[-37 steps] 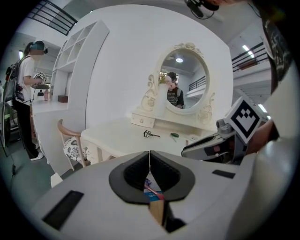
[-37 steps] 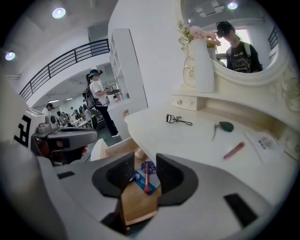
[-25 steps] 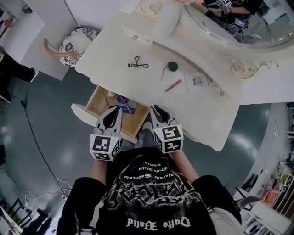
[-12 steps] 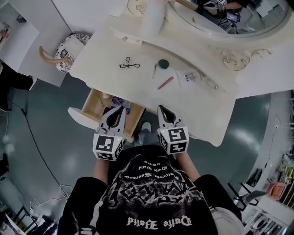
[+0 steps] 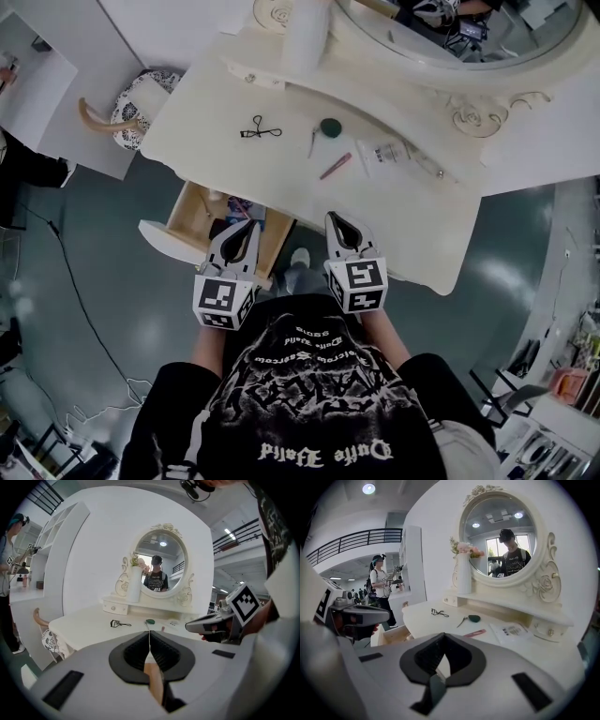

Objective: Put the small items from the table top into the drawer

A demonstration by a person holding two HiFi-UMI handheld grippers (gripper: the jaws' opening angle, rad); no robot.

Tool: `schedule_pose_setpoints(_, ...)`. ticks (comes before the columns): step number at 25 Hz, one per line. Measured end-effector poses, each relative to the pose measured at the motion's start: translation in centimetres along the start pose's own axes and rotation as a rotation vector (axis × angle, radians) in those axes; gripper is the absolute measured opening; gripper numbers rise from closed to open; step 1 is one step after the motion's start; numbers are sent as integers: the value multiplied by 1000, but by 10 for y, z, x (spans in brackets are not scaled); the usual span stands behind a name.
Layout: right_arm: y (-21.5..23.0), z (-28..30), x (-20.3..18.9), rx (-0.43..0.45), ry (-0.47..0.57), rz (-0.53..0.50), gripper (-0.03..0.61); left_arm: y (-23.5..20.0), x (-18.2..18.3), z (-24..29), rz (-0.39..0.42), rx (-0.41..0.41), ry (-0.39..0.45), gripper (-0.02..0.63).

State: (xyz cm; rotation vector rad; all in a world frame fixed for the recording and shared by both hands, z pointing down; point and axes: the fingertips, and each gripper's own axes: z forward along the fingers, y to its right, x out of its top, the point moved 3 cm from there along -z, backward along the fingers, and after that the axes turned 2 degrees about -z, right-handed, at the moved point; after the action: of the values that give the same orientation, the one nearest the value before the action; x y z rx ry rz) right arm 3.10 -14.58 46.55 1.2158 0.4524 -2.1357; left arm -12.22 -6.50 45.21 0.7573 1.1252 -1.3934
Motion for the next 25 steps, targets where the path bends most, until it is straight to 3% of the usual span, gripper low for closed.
schedule_pose_setpoints(8, 0, -2, 1, 3, 19, -40, 9, -1, 6, 2, -41, -6, 21, 18)
schedule_pose_setpoints(25, -8, 8, 6, 55, 52, -101, 9, -14, 6, -2, -36, 49, 24, 18)
